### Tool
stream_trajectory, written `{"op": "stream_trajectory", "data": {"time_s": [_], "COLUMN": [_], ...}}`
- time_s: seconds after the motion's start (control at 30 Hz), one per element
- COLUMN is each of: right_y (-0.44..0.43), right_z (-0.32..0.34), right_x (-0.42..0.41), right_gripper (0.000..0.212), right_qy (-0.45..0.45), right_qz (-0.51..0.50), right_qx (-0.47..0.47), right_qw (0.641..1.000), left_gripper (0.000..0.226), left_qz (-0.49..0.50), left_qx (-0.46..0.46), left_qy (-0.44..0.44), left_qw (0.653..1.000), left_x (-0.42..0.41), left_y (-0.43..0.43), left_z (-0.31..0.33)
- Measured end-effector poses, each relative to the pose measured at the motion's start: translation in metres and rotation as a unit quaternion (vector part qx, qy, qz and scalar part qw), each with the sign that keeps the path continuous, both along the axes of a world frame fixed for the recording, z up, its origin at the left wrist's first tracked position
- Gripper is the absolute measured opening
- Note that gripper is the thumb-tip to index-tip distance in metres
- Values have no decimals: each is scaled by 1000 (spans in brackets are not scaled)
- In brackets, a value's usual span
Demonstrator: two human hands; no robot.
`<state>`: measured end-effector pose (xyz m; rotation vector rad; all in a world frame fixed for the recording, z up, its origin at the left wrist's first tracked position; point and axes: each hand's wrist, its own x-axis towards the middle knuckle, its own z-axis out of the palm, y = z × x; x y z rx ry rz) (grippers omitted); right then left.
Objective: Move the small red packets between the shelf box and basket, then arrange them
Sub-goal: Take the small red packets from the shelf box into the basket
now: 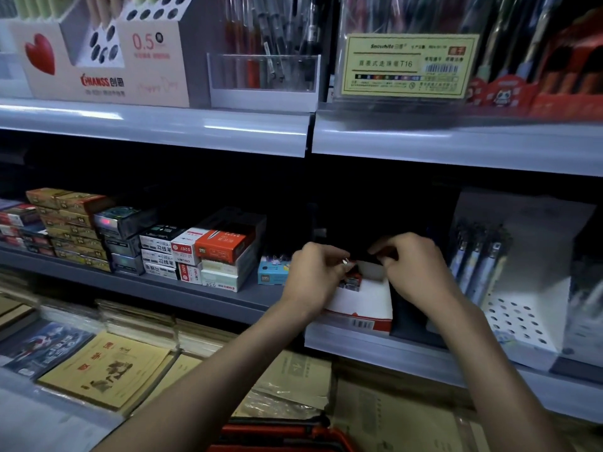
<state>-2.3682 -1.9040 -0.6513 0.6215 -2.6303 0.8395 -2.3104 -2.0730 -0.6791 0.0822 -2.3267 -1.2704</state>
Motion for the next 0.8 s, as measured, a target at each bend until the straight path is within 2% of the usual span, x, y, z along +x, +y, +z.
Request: {"op": "stream_trajectory", "data": {"time_s": [0.13,0.33,0.43,0.53,0.7,0.8], "right_y": [7,16,17,16,11,5], "right_z": [-2,-4,-4,-3,3,4], "right_x": [6,10,14,19,30,41], "right_gripper": [35,34,35,29,18,22], "right_qy": [19,24,7,-7,10,22], "right_qz": [3,23,34,46,50,59], "right_qx": [-6,13,37,54,45,47], "right_qw": [1000,999,999,997,998,997], "left_gripper": [21,21,16,22,25,28], "left_qz": [-20,-52,-40,-48,-10,7], "left_qx": [-163,-255,-354,-347,-337,-354], "left_qy": [-20,-52,-67,-78,-49,-43], "left_qw": [986,964,932,933,940,934], "left_x": [-23,-38,-36,-31,2,29], "left_y": [13,22,25,23,7,-7], "left_z": [-2,-15,-12,-6,3,11]}}
